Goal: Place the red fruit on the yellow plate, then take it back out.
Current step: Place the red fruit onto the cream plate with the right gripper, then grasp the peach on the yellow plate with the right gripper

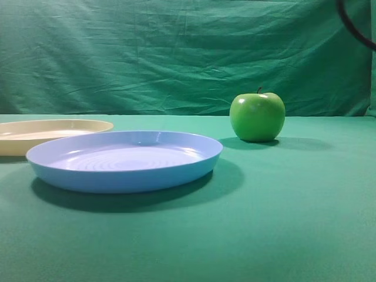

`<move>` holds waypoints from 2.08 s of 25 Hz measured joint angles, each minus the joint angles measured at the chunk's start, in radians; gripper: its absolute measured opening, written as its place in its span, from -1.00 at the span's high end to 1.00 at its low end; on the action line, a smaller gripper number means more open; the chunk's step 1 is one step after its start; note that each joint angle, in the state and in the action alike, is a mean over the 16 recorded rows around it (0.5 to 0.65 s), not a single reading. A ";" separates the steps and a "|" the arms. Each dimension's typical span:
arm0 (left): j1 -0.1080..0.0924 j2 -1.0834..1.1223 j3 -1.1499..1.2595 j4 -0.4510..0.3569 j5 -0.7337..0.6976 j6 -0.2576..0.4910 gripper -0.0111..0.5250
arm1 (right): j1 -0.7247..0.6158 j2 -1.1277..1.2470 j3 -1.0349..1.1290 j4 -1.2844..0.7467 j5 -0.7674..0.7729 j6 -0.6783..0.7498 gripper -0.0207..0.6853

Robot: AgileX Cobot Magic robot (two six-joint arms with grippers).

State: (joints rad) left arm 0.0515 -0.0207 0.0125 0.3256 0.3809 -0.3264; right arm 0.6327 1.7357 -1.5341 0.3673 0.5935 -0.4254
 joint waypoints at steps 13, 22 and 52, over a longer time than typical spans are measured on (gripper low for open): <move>0.000 0.000 0.000 0.000 0.000 0.000 0.96 | 0.160 0.435 -0.310 0.002 -0.023 -0.116 0.44; 0.000 0.000 0.000 0.000 0.000 0.000 0.96 | 0.187 0.562 -0.331 0.004 -0.089 -0.164 -0.12; 0.000 0.000 0.000 0.000 0.000 0.000 0.96 | 0.009 -0.141 -0.113 -0.036 0.329 0.055 0.94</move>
State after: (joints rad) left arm 0.0515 -0.0207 0.0125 0.3256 0.3809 -0.3264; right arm 0.6421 1.5950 -1.6475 0.3310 0.9225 -0.3705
